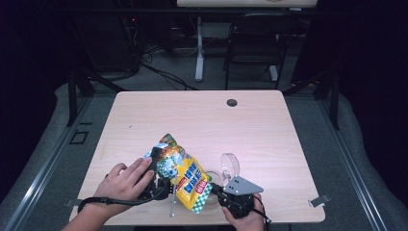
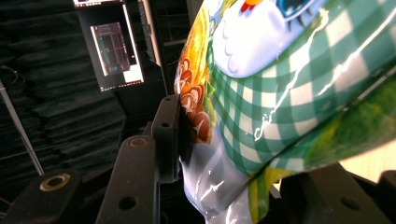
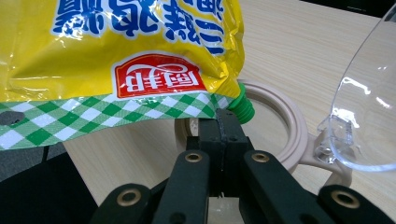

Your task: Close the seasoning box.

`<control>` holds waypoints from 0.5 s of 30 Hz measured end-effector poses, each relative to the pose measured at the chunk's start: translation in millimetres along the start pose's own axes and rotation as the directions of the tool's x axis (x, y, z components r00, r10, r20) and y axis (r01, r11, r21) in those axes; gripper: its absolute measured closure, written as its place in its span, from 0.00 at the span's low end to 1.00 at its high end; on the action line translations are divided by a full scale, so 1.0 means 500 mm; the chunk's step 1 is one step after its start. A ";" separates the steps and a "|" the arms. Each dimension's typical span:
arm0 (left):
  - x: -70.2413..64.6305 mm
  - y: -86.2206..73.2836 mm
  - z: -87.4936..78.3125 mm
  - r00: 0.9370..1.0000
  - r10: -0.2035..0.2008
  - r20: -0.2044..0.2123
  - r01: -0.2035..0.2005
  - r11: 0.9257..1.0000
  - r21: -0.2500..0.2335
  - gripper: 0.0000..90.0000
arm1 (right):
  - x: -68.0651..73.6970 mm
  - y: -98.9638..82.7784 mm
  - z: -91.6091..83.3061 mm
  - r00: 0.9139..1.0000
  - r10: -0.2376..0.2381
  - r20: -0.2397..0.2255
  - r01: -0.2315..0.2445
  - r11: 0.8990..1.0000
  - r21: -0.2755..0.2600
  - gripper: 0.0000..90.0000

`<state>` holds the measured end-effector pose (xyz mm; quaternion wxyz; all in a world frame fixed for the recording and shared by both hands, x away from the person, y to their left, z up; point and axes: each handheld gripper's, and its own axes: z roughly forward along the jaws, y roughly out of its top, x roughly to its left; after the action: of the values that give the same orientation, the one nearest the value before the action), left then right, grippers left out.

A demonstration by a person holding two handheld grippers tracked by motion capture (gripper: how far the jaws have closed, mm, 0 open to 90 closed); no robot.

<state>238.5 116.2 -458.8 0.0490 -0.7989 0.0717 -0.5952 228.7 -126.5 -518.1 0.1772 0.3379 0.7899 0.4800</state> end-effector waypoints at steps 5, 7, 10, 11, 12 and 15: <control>0.002 0.003 -0.003 1.000 0.010 -0.005 -0.010 1.000 0.002 0.67 | -0.001 0.000 0.000 1.000 0.003 0.004 -0.003 1.000 0.000 1.00; 0.002 0.003 -0.004 1.000 0.013 -0.009 -0.013 1.000 -0.001 0.67 | -0.002 -0.001 0.000 1.000 0.002 0.005 -0.002 1.000 0.002 1.00; 0.004 0.006 -0.007 0.999 0.029 -0.016 -0.029 1.000 0.000 0.67 | -0.003 -0.001 -0.001 1.000 0.005 0.006 -0.005 1.000 0.001 1.00; 0.004 0.006 -0.007 0.999 0.029 -0.016 -0.029 1.000 0.000 0.67 | -0.003 -0.001 -0.001 1.000 0.005 0.006 -0.005 1.000 0.001 1.00; 0.005 0.007 -0.008 0.999 0.031 -0.018 -0.031 1.000 0.000 0.67 | -0.003 -0.001 -0.001 1.000 0.007 0.005 -0.007 1.000 0.000 1.00; 0.006 0.007 -0.010 0.999 0.034 -0.021 -0.034 0.999 -0.001 0.67 | -0.003 -0.001 -0.001 1.000 0.006 0.007 -0.006 1.000 0.001 1.00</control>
<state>234.6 112.1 -455.0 0.0580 -0.7914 0.0863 -0.6024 229.2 -128.0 -518.5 0.1785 0.3419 0.7885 0.4791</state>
